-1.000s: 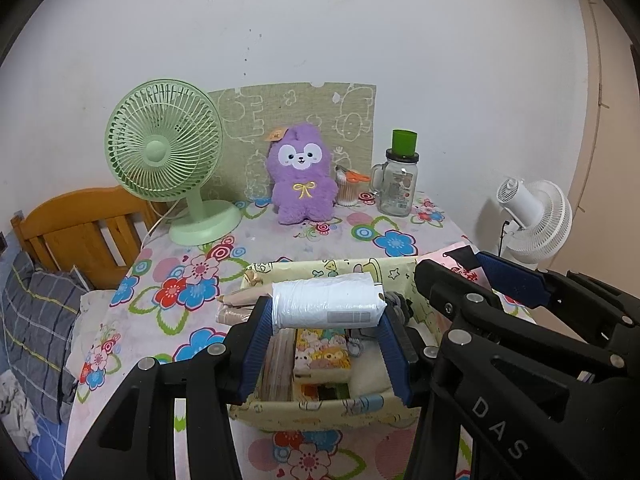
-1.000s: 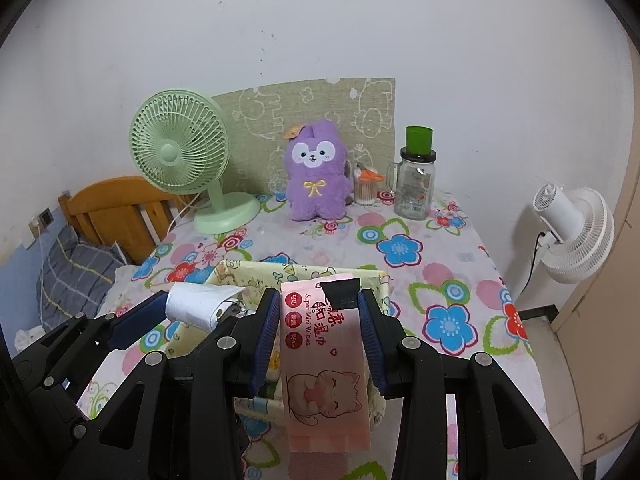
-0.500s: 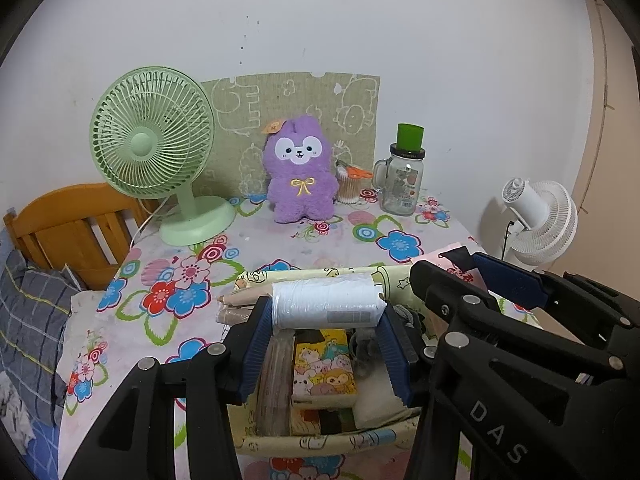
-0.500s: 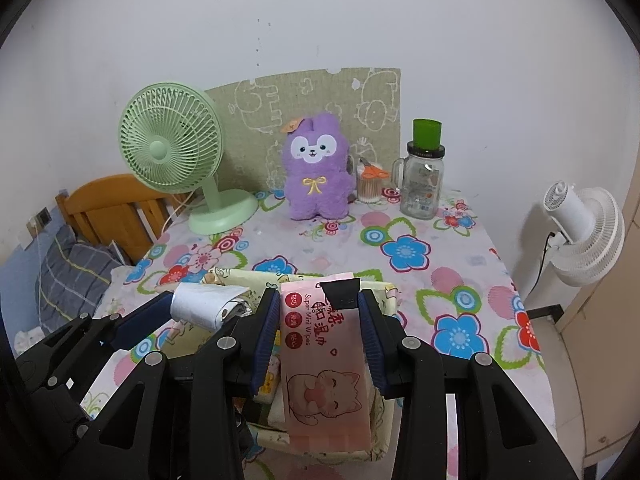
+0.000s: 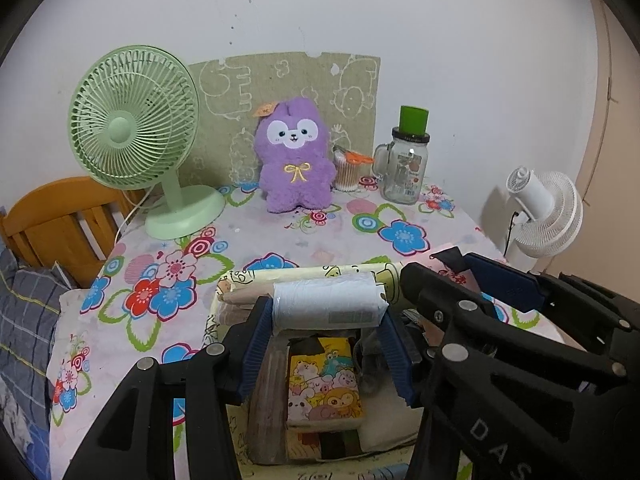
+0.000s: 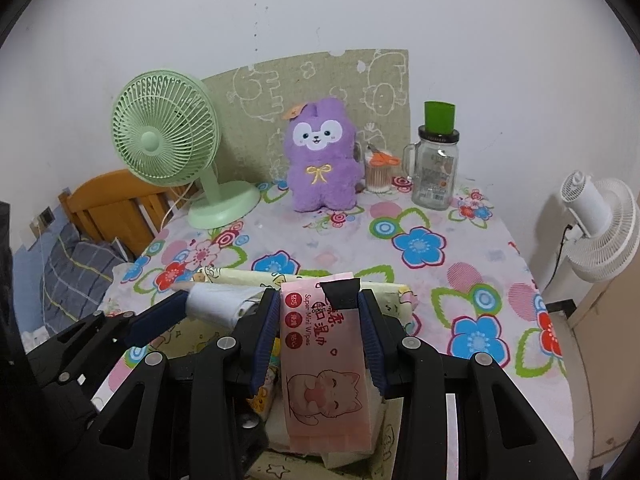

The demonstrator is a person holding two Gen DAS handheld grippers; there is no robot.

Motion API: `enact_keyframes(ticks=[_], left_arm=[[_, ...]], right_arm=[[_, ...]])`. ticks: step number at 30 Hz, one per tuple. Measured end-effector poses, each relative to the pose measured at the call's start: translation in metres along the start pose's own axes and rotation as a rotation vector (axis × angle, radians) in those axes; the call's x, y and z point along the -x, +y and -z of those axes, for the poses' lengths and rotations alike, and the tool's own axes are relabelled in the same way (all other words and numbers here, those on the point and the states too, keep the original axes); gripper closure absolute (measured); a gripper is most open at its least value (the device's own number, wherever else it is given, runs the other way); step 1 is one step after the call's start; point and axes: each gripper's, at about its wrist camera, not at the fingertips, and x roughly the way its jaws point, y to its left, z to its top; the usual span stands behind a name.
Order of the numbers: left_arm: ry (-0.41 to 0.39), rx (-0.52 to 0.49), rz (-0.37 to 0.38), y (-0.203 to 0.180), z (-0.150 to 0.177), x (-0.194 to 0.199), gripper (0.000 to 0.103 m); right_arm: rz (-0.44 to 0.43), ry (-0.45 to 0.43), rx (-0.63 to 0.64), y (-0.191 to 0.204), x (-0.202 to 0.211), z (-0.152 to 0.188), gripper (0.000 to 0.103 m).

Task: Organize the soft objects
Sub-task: 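Lower the white roll into the box and open the left tool while the right tool holds the packet, then lower the pink packet into the box and open the right tool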

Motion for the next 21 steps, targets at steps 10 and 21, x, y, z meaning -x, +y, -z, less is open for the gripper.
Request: enact_keyframes(ticks=[10,21], left_arm=[[0.035,-0.002,0.014,0.001,0.003,-0.016,0.032],[0.04,-0.014,0.005,0.004,0.008,-0.019,0.018]], right_arm=[[-0.013,0.027,0.009,-0.001,-0.021,0.002,0.06],[-0.013,0.05,0.018,0.0,-0.036,0.002,0.06]])
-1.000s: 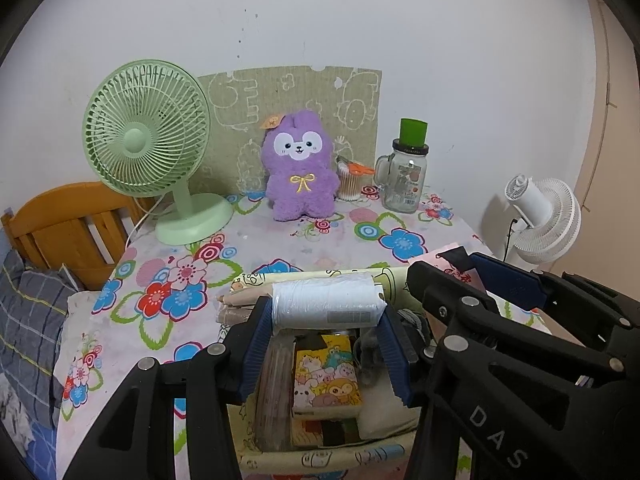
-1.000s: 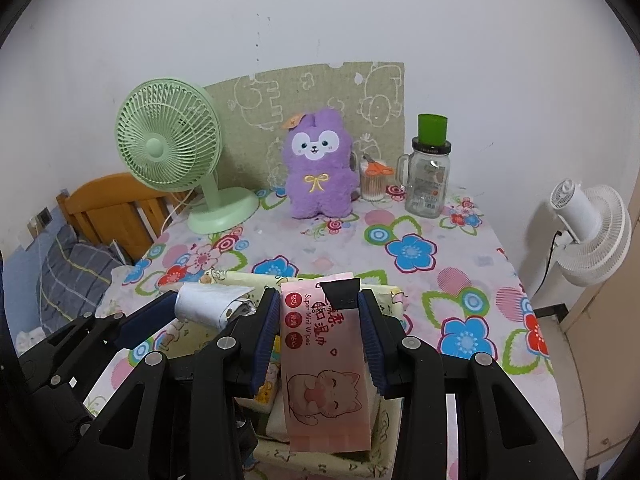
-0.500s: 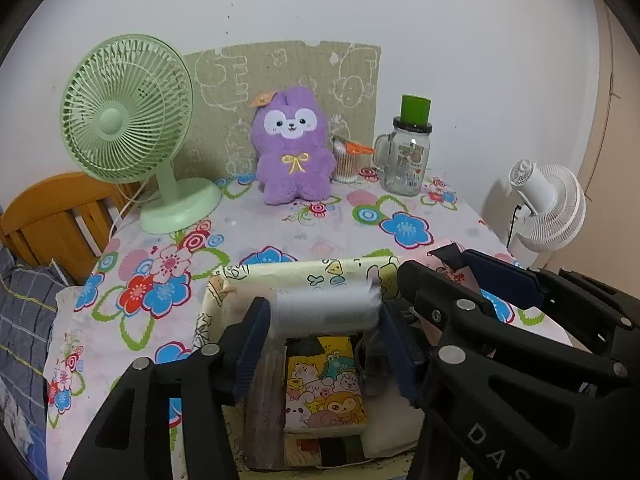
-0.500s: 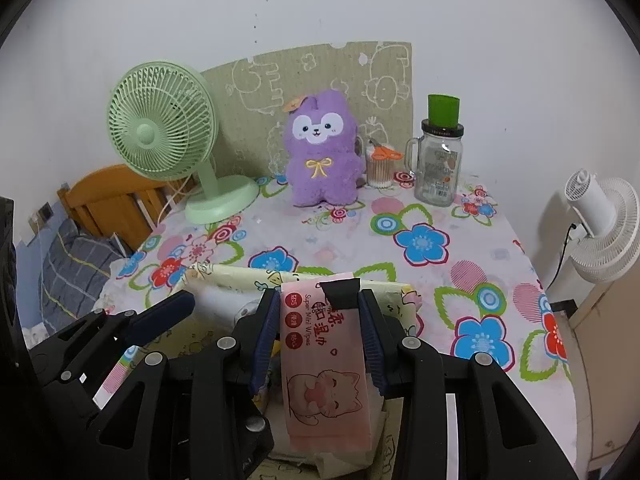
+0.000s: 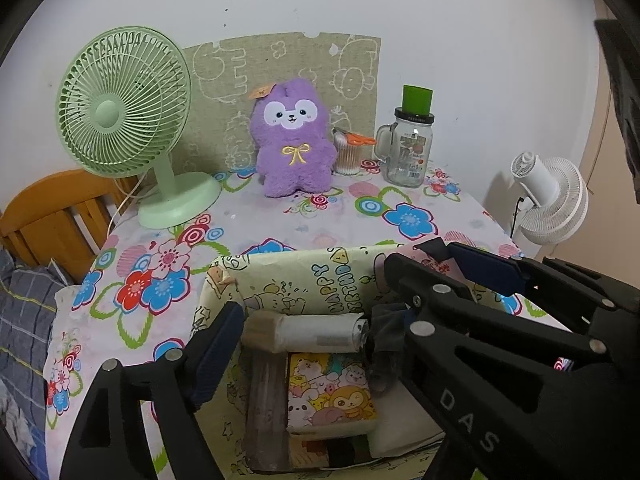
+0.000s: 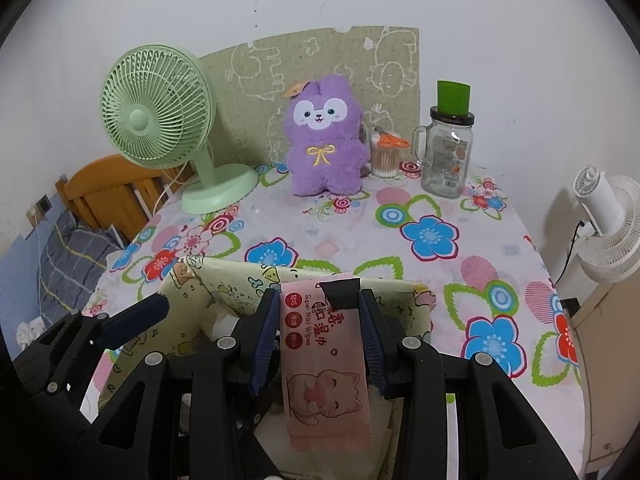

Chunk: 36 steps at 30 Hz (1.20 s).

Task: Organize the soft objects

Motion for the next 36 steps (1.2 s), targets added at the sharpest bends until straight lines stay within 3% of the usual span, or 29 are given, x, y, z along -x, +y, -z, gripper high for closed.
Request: enact_keyframes(ticks=[11,12,13,15,19,36], left_arm=[[0.011,0.001,-0.012,0.004,0.005,0.0,0.016],[0.014,0.001,-0.012,0.003,0.006,0.0,0.016],[0.016,0.003,-0.013,0.003,0.007,0.001,0.016],[0.018,0.008,-0.011,0.003,0.009,0.003,0.016],[0.021,0.013,-0.013,0.003,0.013,0.006,0.016],[-0.001,0.014,0.003,-0.003,0.03,0.033,0.011]], right_arm=[[-0.007,0.019,0.02,0.007,-0.01,0.003,0.058],[-0.006,0.02,0.02,0.007,-0.009,0.003,0.052],[-0.004,0.023,0.022,0.007,-0.009,0.003,0.037],[-0.001,0.026,0.027,0.007,-0.008,0.005,0.024],[-0.004,-0.006,0.039,0.009,0.0,0.009,0.024],[0.035,0.002,0.029,0.011,0.027,0.027,0.018]])
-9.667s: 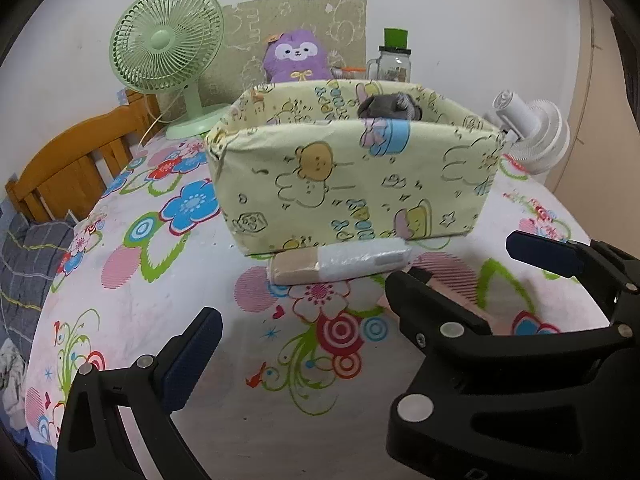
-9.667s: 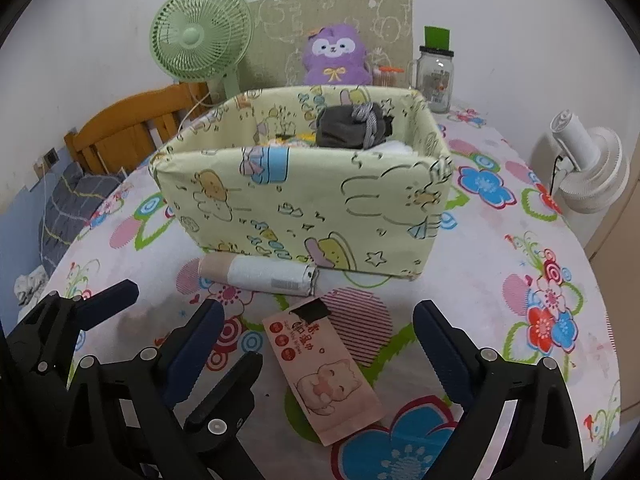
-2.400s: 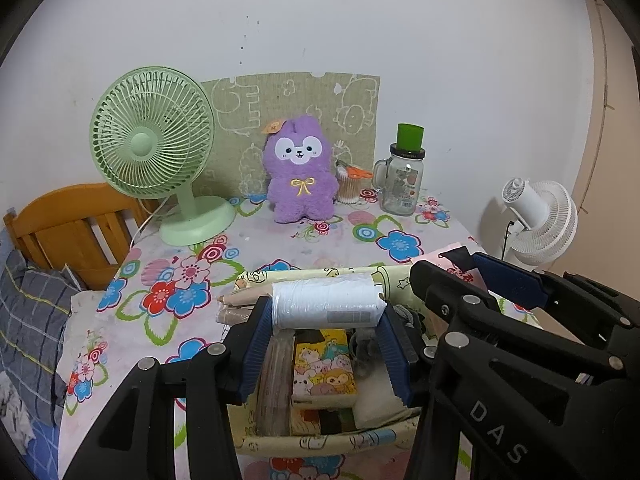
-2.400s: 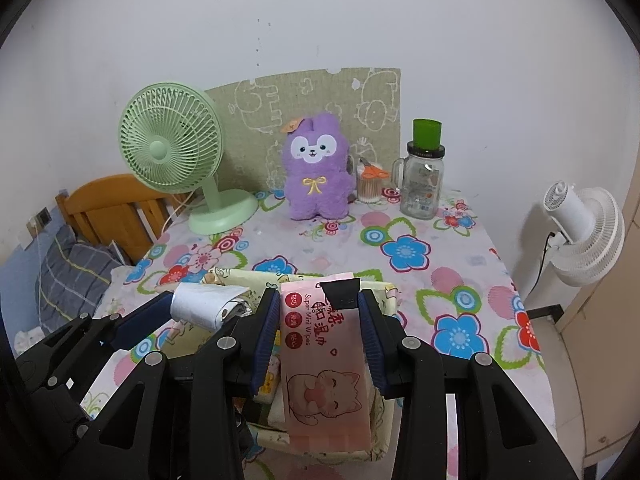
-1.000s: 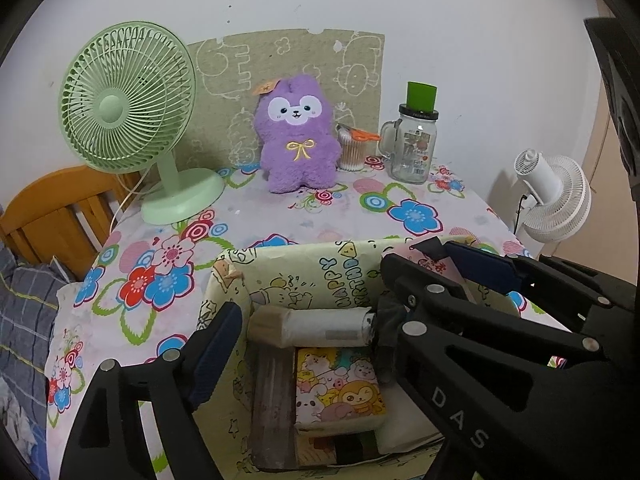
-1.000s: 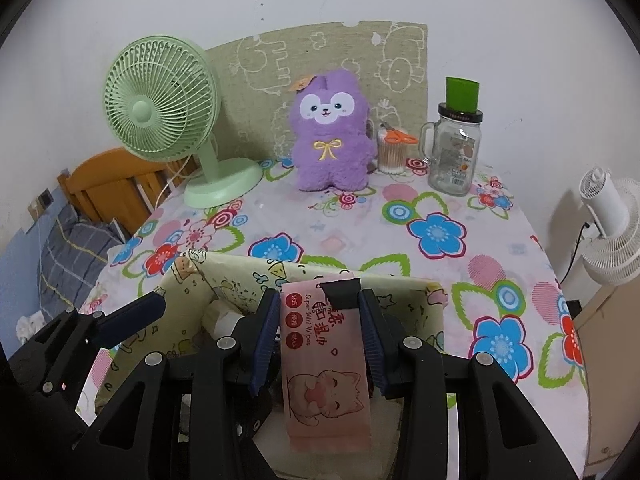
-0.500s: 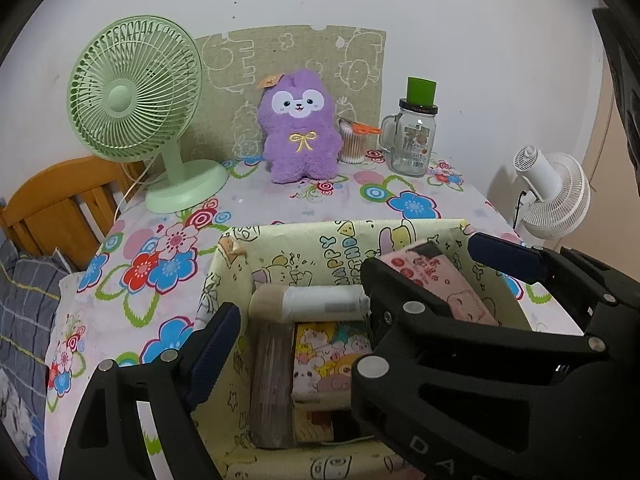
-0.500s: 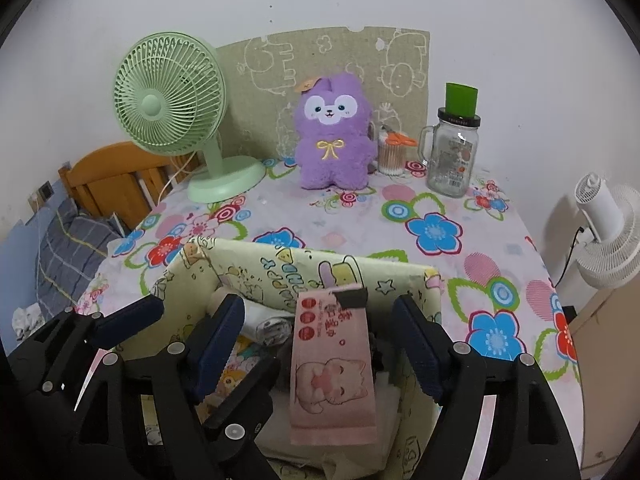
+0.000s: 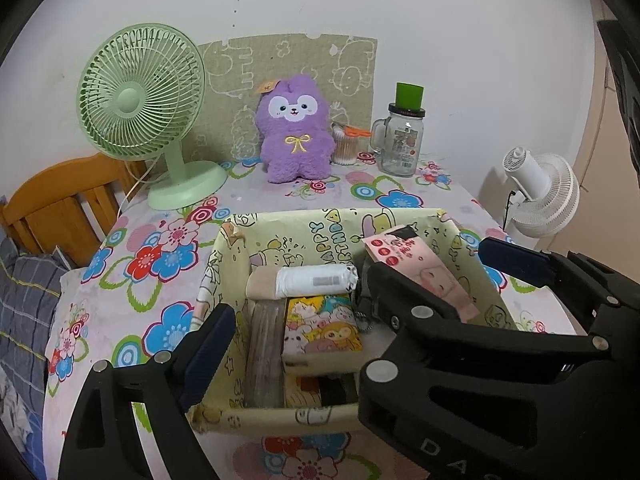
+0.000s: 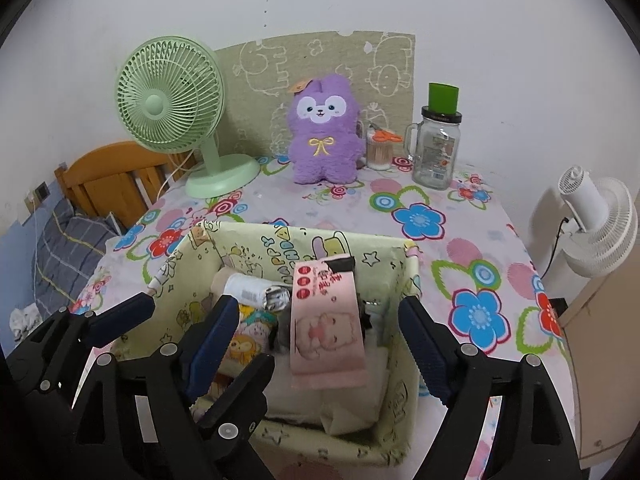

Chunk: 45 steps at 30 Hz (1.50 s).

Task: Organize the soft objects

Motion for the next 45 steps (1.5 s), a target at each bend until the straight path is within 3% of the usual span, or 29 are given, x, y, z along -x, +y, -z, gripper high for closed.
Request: enact_keyframes(ticks=[20,23,45], left_arm=[[-0.038,0.015,-0.012,-0.001,0.018,0.038,0.006],[-0.052,0.013,-0.011,-0.001,0.021,0.046,0.005],[-0.14,0.012,-0.028,-0.001,0.04,0.097,0.0]], right_arm=[[0.016,-0.036,-0.033,-0.004,0.043,0.024,0.014],[0.019,-0.047,-0.038,-0.005,0.051,0.026,0.009],[0.075,-0.13,-0.056,-0.011,0.113,0.05,0.008]])
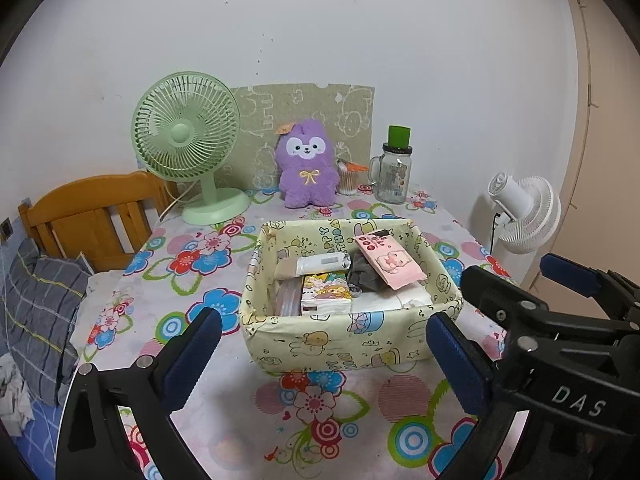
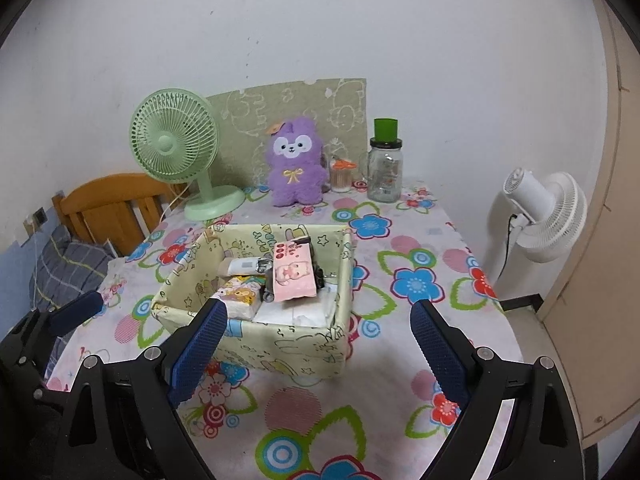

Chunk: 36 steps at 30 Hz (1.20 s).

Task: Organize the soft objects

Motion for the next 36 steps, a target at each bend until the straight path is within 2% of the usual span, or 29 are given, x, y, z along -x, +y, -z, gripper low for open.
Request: enact_keyframes(ticks=[15,36], left_arm=[[-0.041,0.007,-0.033,0.007,0.007,0.025,0.0],[-0.068,0.016,-0.035,0.012,0.013,0.051,0.0]], right_arm=[[0.026,-0.039,-0.014,-0.011,0.03,0.009,0.008],[0.071,-0.085,-0.031,-0.017,0.061,0.018,0.006]])
